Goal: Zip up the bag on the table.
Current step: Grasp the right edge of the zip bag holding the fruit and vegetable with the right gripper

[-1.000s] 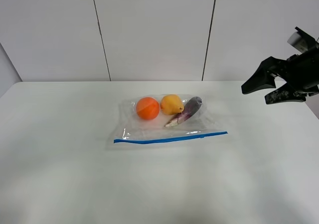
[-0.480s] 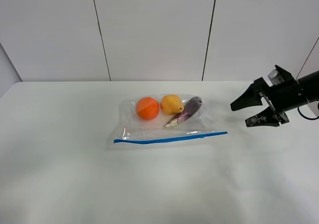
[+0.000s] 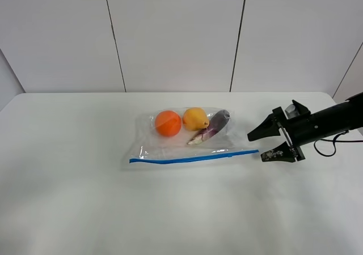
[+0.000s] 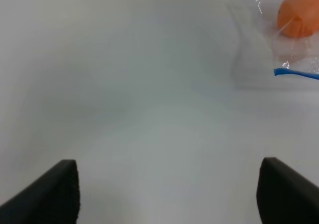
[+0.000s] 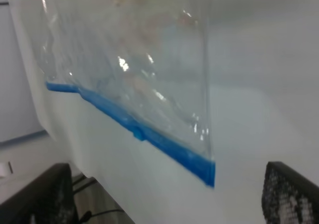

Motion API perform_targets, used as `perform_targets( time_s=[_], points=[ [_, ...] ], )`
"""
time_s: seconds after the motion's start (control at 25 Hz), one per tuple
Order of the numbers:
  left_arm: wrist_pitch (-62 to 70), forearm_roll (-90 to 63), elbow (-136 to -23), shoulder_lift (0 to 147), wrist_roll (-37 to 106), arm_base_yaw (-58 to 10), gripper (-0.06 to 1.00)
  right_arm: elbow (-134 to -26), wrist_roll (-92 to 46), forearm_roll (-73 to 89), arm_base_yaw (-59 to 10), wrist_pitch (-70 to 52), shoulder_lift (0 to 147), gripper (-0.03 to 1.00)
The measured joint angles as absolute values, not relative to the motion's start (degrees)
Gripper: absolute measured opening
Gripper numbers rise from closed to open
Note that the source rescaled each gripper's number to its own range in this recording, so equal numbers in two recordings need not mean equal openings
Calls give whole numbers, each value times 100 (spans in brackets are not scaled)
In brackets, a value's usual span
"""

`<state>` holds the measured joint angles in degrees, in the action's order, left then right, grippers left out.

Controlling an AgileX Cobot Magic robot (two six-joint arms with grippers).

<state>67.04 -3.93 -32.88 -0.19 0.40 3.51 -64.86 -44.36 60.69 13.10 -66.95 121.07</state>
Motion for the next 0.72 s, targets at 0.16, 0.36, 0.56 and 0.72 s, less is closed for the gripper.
perform_targets(
  time_s=[0.16,0.36,0.56,0.72],
  points=[
    [6704,-393,-3288,-19,40,351,96,-6795,-4436,6139,1076,-6695,12435,93],
    [6704,-393,-3288,-19,40,351,96,-6887,-4436,6183,1022,-6722,12488,89],
    [6704,-393,-3288,-19,40,351,96,-6887,-4436,6179,1022,-6722,12495,70],
    [6704,-393,-3288,-19,40,351,96,-6887,-4436,6076,1022,-6722,12495,60]
  ],
)
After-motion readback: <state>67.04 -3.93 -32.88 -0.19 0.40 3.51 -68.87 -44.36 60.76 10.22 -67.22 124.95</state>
